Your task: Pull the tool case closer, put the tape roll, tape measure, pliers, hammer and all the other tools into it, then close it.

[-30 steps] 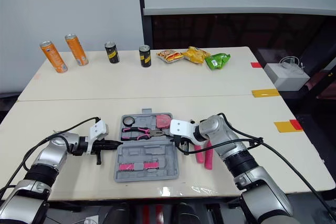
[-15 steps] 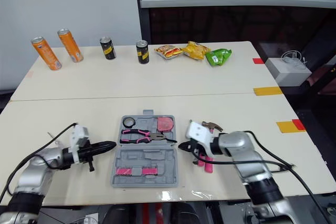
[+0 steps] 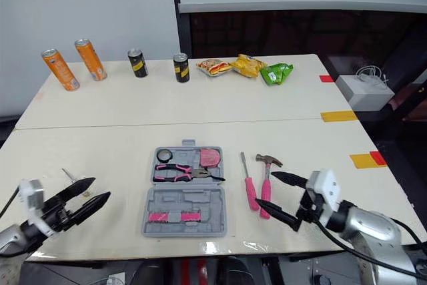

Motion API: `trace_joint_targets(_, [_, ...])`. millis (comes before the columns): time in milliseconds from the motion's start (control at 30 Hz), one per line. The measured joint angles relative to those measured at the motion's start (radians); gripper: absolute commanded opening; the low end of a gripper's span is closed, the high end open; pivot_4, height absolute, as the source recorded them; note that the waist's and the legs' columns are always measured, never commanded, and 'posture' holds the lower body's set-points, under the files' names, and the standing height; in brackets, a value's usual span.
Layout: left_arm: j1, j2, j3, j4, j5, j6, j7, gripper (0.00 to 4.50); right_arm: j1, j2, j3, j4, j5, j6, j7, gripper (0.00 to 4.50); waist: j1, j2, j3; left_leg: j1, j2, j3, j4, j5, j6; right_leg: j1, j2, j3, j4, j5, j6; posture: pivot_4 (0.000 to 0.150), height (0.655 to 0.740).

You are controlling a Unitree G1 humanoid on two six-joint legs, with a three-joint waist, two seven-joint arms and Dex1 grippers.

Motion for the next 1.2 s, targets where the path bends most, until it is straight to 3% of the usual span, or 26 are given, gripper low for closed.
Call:
trace_joint_targets(167, [0.155, 0.001, 0.098, 0.012, -0.016, -0.036, -0.034, 4.5, 0.209, 0.02, -0.135, -0.008, 0.02, -0.081, 0.001, 4.46, 0.0, -0.001, -0.001, 0.0, -0.001, 0.0, -0.002, -0.003, 0.001, 0.001, 0.0, 0.0, -0.003, -0.001, 0.002, 0.15, 0.74])
trace_joint_targets(300, [0.203, 0.008, 0.157, 0.102, -0.015, -0.088, -0.075, 4.5, 0.289, 0.039, -0.192, 0.023, 0.027, -0.134, 0.001, 4.46, -0.002, -0.002, -0.001, 0.001, -0.001, 0.0, -0.003, -0.005, 0.001, 0.003, 0.0, 0.0, -0.005, -0.006, 0.009, 0.15, 0.74])
trace_joint_targets(467, [0.201, 0.018, 0.161, 0.24, 0.007, -0.16, -0.141, 4.5, 0.295, 0.048, -0.186, 0.031, 0.028, -0.163, -0.017, 4.46, 0.001, -0.004, -0.002, 0.004, -0.001, 0.0, -0.003, -0.006, 0.0, 0.006, -0.001, 0.0, -0.006, -0.005, 0.009, 0.15, 0.74])
trace_joint_targets(700, [0.114, 0.026, 0.119, 0.235, 0.013, -0.164, -0.137, 4.5, 0.18, 0.013, -0.085, -0.105, 0.075, -0.03, -0.125, 4.46, 0.004, -0.001, -0.002, 0.02, -0.001, -0.001, -0.003, -0.006, 0.0, 0.02, -0.001, 0.0, -0.005, -0.005, 0.009, 0.15, 0.74])
trace_joint_targets(833, [0.077, 0.016, 0.09, 0.167, 0.033, -0.122, -0.021, 4.5, 0.066, -0.057, -0.004, -0.2, 0.097, 0.031, -0.157, 4.46, 0.001, -0.003, -0.004, 0.02, -0.001, 0.0, -0.003, -0.006, 0.0, 0.02, -0.001, 0.0, -0.003, -0.001, 0.002, 0.15, 0.74])
trace_joint_targets(967, [0.021, -0.024, 0.074, 0.031, 0.043, 0.002, 0.223, 4.5, -0.111, -0.092, 0.093, -0.231, 0.107, 0.062, -0.176, 4.46, -0.003, -0.005, -0.006, 0.018, -0.001, -0.002, -0.001, -0.006, 0.0, 0.019, -0.001, -0.001, 0.0, -0.001, 0.002, 0.15, 0.74])
trace_joint_targets(1033, [-0.016, -0.038, 0.077, -0.072, 0.037, 0.125, 0.421, 4.5, -0.202, -0.116, 0.146, -0.217, 0.145, 0.086, -0.13, 4.46, -0.004, -0.005, -0.006, 0.017, -0.001, -0.003, 0.002, -0.006, 0.0, 0.019, -0.001, -0.001, 0.002, -0.002, 0.001, 0.15, 0.74])
trace_joint_targets(1200, [-0.084, -0.069, 0.084, -0.213, 0.015, 0.322, 0.723, 4.5, -0.297, -0.143, 0.205, -0.174, 0.188, 0.128, -0.052, 4.46, -0.007, -0.005, -0.006, 0.016, -0.001, -0.004, 0.008, -0.004, 0.004, 0.019, -0.001, -0.001, 0.005, -0.002, 0.001, 0.15, 0.74])
